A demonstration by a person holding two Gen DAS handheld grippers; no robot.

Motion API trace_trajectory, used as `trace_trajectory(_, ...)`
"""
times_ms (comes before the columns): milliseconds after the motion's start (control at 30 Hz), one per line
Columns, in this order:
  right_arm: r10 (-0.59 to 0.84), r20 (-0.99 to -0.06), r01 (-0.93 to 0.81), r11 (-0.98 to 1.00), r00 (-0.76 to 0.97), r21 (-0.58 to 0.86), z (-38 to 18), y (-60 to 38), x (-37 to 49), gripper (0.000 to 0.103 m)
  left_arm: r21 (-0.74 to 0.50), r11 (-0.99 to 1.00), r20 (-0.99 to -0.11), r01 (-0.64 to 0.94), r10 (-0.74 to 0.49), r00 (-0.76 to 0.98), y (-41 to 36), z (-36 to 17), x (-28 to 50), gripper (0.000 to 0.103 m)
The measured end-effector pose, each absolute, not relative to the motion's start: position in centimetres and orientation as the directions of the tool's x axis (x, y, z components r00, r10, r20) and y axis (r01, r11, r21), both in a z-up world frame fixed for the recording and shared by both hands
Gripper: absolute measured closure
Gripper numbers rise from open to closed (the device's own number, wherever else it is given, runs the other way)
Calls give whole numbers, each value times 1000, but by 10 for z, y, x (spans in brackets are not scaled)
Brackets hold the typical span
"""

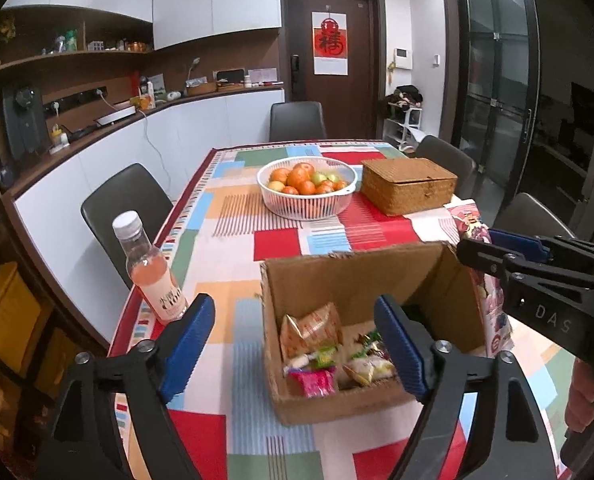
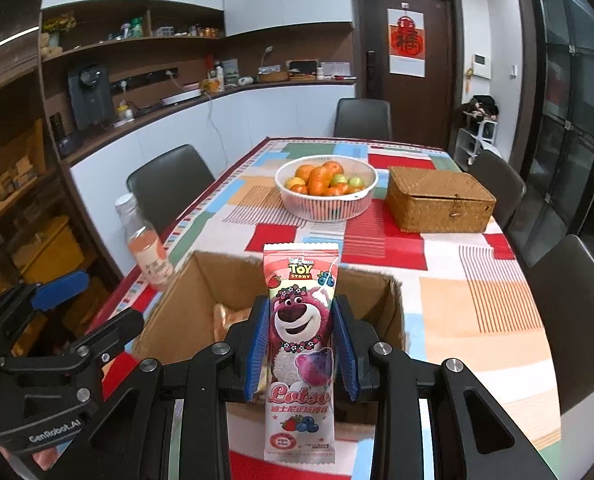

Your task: Organize snacks

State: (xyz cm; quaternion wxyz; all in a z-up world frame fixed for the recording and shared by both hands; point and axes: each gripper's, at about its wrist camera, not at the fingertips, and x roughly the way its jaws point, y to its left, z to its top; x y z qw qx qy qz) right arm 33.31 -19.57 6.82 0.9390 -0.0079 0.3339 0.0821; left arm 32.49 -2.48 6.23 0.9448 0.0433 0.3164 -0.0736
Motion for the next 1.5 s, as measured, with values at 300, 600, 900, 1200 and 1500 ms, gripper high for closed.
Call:
trace_trajectory(300, 118, -654, -133, 991, 747, 27, 62, -196, 362, 70, 68, 987, -631, 149, -73, 772, -26, 56, 344, 16)
trace_trajectory(600, 88, -671, -113, 994, 736, 7, 50, -198, 351, 53, 76, 988, -632, 137, -58, 773, -25, 48, 339, 9)
trace_trajectory(900, 61, -619, -90, 996, 783, -16, 56, -203, 296, 34, 91, 987, -577, 134, -57, 815, -24, 54, 293, 2)
trace_trajectory(1200, 25, -549, -51, 998, 835, -33, 66, -207, 234, 22, 89, 988, -530, 122, -57, 846, -21, 65, 239, 0)
trace_trajectory(1500, 25, -531, -41, 999, 847, -20, 65, -211, 191, 18, 86, 991, -530, 99, -39, 847, -20, 64, 195, 0)
